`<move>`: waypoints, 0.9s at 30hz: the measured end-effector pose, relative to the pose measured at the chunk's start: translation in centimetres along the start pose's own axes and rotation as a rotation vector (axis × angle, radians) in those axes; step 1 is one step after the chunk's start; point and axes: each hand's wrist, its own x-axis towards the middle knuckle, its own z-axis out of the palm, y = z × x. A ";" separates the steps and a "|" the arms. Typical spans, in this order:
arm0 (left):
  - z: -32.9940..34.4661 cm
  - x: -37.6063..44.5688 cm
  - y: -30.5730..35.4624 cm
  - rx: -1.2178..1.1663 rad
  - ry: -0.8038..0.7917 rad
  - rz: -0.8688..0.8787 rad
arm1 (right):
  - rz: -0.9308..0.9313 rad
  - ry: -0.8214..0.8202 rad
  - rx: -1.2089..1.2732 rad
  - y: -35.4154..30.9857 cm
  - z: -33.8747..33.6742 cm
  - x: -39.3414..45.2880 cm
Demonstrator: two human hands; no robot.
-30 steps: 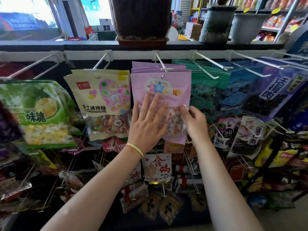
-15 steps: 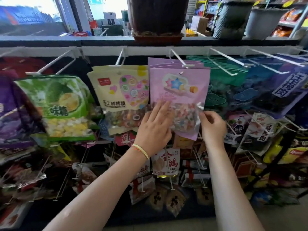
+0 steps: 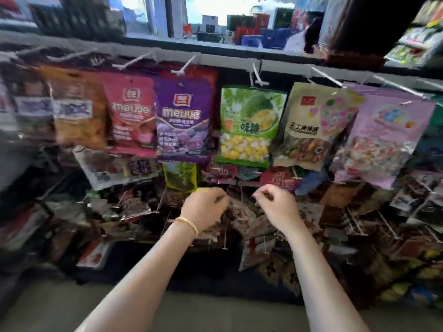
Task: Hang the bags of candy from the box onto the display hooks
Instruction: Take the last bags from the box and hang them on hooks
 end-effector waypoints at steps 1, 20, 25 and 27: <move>-1.5 -0.6 -1.5 -0.160 0.022 -0.081 | -0.002 -0.015 0.006 -1.6 1.7 -0.3; -10.2 6.0 -13.2 -1.143 0.176 -0.510 | 0.234 0.073 0.693 -11.3 13.7 8.9; -11.0 7.6 -13.5 -0.922 0.188 -0.468 | 0.169 0.092 0.557 -10.2 13.8 10.1; -11.8 7.6 -13.6 -0.736 0.176 -0.411 | 0.105 0.147 0.291 -9.8 13.4 10.3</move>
